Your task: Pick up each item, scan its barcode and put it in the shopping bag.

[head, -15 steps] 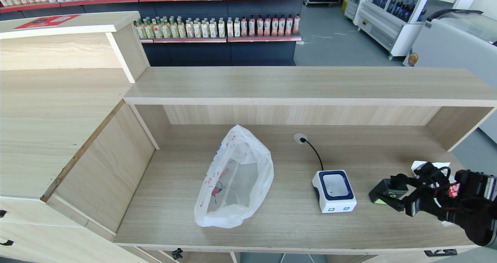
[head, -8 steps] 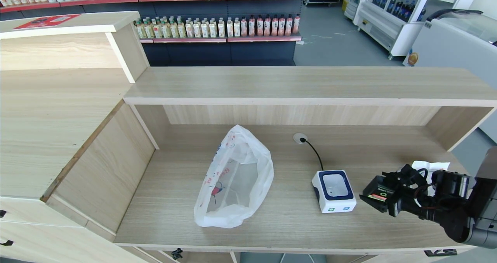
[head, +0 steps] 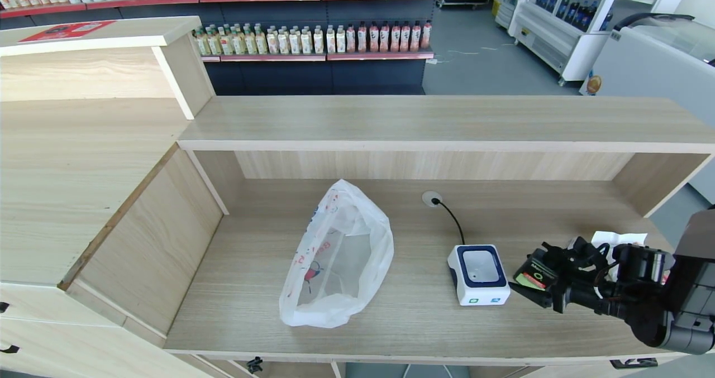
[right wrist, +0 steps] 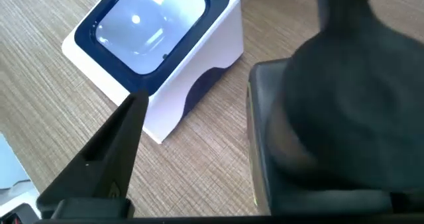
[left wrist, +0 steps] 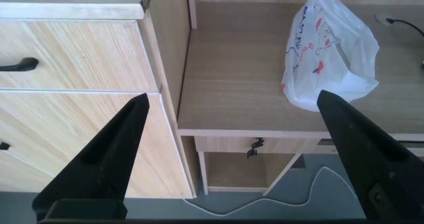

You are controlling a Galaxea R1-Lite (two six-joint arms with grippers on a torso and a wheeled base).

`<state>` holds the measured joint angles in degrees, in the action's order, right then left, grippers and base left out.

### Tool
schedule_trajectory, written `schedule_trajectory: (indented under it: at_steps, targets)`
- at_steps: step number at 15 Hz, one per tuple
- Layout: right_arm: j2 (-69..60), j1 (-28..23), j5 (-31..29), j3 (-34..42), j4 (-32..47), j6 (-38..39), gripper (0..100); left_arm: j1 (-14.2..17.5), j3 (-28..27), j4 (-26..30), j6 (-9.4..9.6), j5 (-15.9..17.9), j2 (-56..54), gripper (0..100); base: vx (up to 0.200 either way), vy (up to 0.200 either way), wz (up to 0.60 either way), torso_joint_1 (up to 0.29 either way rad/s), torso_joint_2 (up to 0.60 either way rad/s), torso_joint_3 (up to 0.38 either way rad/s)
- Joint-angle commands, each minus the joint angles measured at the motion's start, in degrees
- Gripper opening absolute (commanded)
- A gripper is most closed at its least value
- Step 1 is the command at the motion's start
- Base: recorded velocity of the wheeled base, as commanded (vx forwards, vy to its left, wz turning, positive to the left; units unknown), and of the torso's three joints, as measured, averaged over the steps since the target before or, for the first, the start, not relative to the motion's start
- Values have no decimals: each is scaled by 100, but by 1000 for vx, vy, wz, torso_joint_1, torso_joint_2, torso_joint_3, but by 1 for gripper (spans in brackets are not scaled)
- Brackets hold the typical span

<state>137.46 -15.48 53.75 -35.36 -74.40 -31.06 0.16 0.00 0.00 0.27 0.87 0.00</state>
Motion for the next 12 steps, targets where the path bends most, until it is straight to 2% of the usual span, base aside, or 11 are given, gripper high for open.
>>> schedule_trajectory:
  at_steps: [1,9,12]
  targets:
    - [-18,10,22,-76,-4,-14,0,2,0,0,0,1,0,100,0,0,0,0,0,0]
    - [-246,-87,-31,65,-4,-128,0,2,0,0,0,1,0,100,0,0,0,0,0,0]
    - [-1248,-192,-84,47,391,-163,0,2,0,0,0,1,0,100,0,0,0,0,0,0]
